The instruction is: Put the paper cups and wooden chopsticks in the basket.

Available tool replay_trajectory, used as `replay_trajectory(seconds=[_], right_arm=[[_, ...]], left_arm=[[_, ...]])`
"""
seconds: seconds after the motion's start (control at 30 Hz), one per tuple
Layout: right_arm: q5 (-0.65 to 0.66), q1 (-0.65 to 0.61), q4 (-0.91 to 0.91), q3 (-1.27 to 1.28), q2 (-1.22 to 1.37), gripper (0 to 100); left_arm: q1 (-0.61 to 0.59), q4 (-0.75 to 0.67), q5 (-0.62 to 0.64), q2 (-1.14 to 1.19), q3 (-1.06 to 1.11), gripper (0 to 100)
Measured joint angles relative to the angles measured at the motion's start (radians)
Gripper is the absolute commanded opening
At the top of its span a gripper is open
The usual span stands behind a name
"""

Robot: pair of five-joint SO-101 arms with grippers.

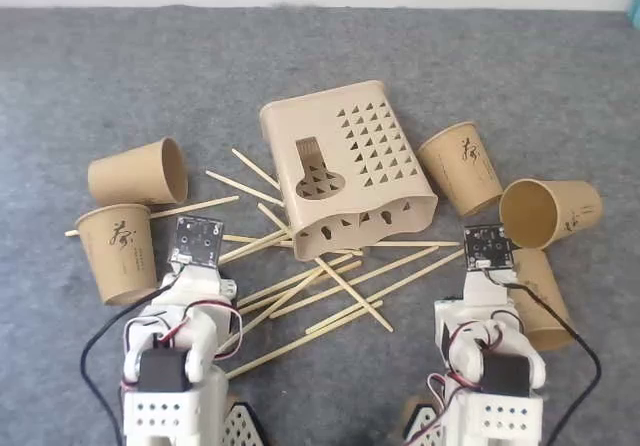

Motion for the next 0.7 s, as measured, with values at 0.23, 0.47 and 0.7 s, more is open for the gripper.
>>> replay_trajectory(seconds=[0.23,0.47,0.7], right_arm=[[0.0,0.011,0.0,-0.075,-0.002,1.3],[0.0,-0.002,-0.123,-0.078,0.006,1.3],[0.0,-0.002,-0.23,-0.078,0.006,1.3]], left_arm=[[0.0,-0.015,0.0,0.0,-0.049,1],[0.0,-0.101,0.0,0.0,-0.13,3],[0.005,-0.104,0.081,-0.002,-0.226,21]])
